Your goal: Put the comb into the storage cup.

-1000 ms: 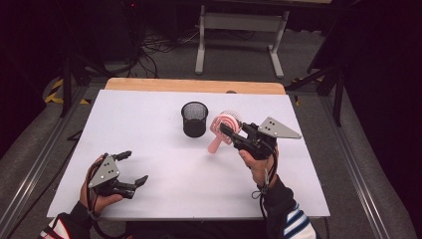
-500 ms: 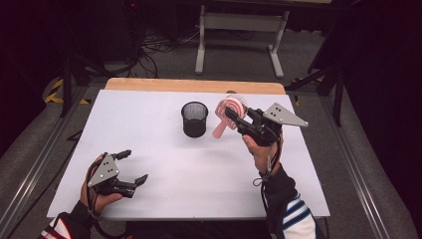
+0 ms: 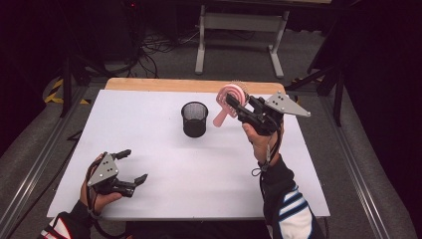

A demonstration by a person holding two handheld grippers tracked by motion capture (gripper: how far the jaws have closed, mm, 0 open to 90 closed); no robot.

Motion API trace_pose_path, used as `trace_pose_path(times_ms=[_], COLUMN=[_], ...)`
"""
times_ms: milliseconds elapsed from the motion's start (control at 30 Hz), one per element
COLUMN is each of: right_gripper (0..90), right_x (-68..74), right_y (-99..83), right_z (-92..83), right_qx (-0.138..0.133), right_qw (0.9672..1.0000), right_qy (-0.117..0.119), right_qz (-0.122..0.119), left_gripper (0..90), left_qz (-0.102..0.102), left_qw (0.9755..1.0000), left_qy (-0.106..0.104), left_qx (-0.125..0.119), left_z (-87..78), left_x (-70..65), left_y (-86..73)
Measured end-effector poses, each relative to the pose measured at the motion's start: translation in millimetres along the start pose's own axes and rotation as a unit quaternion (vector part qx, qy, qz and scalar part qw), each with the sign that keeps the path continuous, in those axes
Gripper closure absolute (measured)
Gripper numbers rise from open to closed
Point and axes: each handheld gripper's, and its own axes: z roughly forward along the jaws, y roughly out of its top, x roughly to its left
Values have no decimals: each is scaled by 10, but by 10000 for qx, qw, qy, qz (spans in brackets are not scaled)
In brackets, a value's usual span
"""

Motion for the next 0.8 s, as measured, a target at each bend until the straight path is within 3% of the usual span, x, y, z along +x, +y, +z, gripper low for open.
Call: trace_pose_path(times_ms=[800], right_gripper=[635], right_x=[-13], right_y=[123], right_z=[213], right_qx=[-232], right_qw=[9997], right_qy=[-32], right_qz=[10], left_gripper=[56], left_qz=[-9], left_qw=[10000], left_qy=[-38], left_qx=[-11], left_z=[10], left_x=[-7], left_y=[-8])
